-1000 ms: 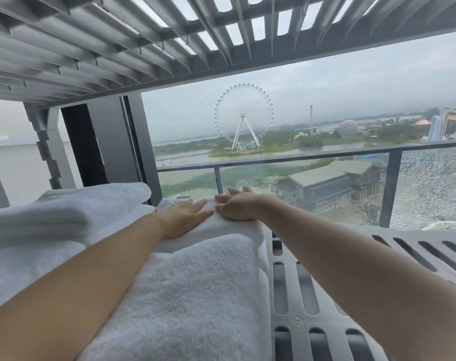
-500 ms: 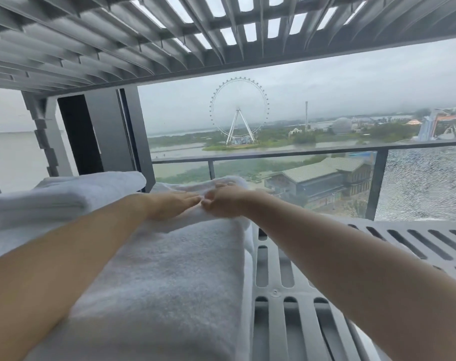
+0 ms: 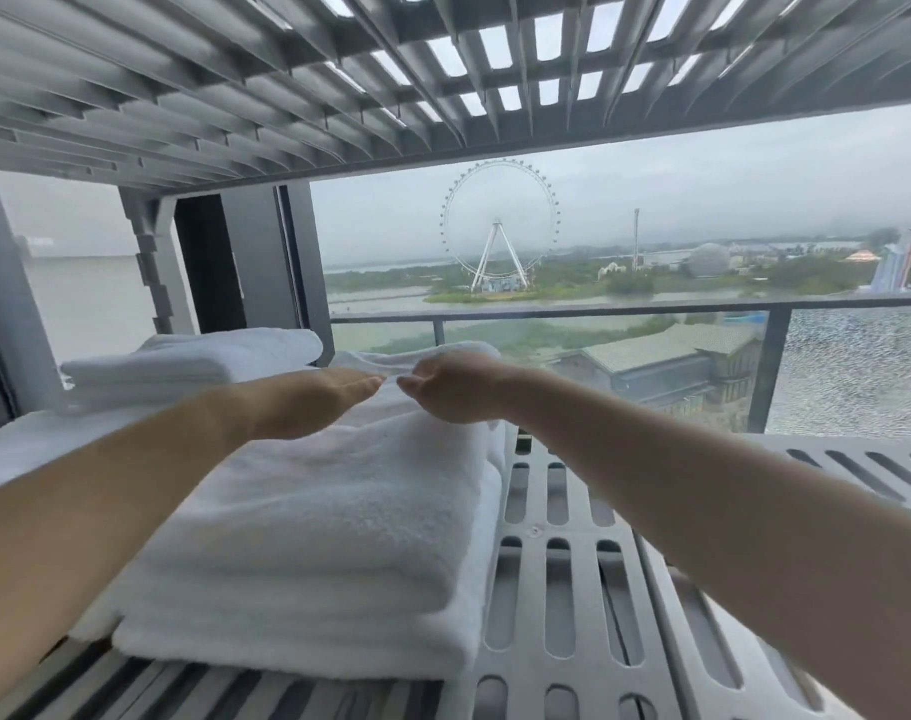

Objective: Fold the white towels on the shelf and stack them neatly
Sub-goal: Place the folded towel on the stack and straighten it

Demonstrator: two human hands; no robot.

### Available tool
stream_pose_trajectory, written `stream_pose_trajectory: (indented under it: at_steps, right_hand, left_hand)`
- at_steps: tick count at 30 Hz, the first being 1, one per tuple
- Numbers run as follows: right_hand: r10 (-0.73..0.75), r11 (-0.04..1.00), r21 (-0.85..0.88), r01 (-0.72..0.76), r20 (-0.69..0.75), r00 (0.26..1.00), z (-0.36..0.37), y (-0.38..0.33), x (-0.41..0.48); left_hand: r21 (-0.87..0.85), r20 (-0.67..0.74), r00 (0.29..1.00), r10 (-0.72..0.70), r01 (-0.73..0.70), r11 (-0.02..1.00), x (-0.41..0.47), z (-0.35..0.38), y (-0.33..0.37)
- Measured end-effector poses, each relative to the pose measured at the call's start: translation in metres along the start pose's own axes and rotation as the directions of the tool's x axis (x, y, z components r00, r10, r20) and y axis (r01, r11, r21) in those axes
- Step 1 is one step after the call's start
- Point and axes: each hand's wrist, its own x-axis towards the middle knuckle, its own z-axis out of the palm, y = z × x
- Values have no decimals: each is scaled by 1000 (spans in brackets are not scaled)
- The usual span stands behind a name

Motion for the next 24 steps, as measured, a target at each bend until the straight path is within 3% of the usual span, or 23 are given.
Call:
stream_pose_trajectory:
  at_steps: [4,7,16,24]
  right_hand:
    - [-71,997,23,70,62,996,18,-21,-24]
    - [-60,998,36,58,62,996,23,-24,-31]
    - [10,981,191,20,-155,988,18,-27,-77]
    - [21,992,127,12,-252,968,17,-86,-132]
  left_hand:
    - [-31,37,997,69,-67,997,-40,21,0]
    - [88,-20,998,56,-54,995,-55,36,1]
    - [6,-154,987,44,-44,999,-94,39,16]
    - [167,-165,986,40,-12,986,-177,42,26]
